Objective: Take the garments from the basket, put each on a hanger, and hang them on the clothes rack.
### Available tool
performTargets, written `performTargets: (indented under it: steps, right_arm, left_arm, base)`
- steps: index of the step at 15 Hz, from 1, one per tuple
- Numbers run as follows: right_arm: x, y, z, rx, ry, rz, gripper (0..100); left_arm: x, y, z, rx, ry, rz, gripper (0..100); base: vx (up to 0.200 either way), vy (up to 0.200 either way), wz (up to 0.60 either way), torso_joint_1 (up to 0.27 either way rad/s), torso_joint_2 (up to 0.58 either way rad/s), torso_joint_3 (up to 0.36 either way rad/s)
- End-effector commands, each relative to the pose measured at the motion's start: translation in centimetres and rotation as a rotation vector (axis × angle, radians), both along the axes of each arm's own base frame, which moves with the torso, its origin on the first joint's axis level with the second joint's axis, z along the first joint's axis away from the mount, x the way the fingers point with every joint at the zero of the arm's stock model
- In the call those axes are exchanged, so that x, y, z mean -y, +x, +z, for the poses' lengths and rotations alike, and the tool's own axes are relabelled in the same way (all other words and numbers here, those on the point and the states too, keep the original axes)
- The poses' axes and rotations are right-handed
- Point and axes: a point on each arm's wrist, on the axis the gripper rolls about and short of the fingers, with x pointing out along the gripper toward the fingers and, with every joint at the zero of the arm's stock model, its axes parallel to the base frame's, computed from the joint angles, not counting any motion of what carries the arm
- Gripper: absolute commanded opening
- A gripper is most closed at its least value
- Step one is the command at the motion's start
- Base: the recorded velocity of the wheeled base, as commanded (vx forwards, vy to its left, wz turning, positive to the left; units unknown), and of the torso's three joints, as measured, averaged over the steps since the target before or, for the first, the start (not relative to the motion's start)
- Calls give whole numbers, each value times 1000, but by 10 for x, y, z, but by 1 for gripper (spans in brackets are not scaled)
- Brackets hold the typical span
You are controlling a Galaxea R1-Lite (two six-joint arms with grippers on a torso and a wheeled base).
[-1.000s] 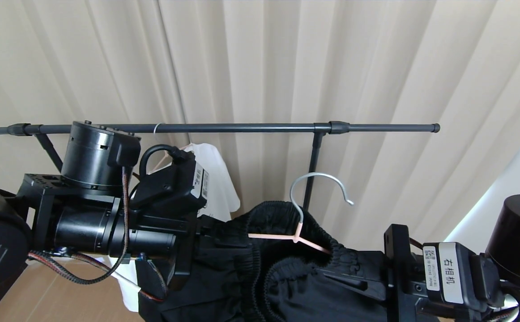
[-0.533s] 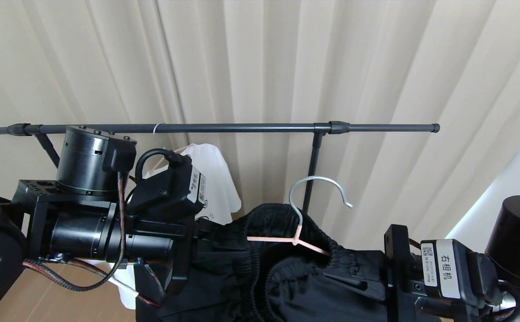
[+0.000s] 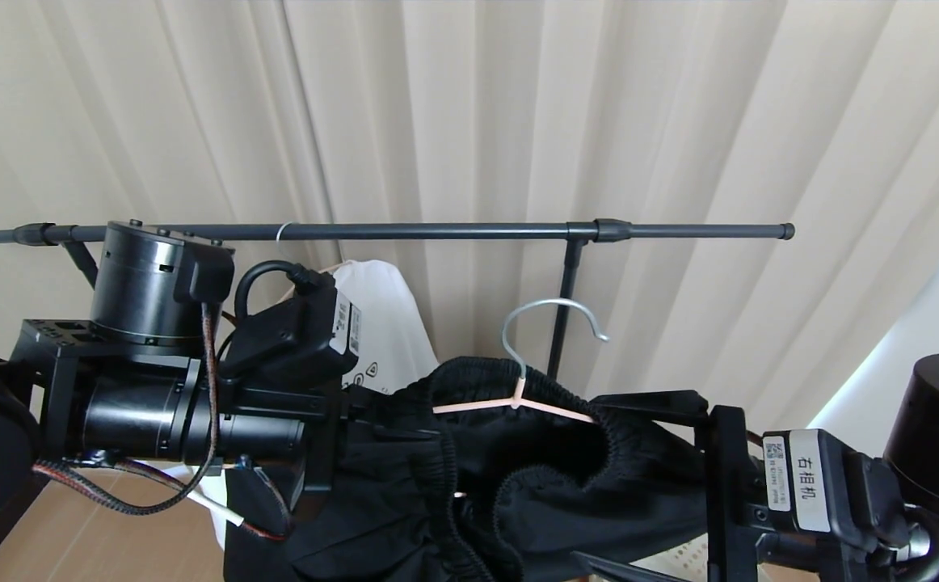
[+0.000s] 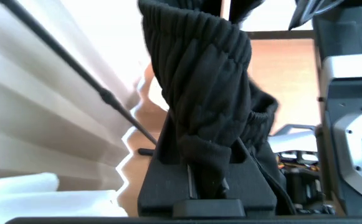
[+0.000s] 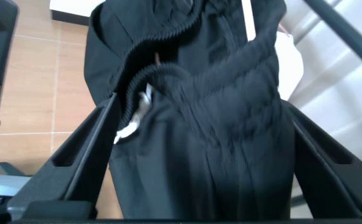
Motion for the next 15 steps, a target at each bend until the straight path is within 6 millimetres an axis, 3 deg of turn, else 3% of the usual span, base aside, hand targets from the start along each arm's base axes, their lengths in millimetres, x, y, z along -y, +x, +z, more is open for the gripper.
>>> performTargets:
  steps: [1,10,15]
  right_arm:
    - [-1,1,2,8,6,2,100]
    - [19,11,15,14,65,-43,100]
    - [38,33,14,-98,122,-28,100]
  left_arm:
    - [0,1,0,-1,0,0,0]
    - [-20,-7,13,3,-37,76,0]
    - [-36,-23,29,20,-88,125,0]
  base:
    - [0,0,0,0,0,0]
    - [0,0,0,0,0,0]
    - [0,0,0,0,0,0]
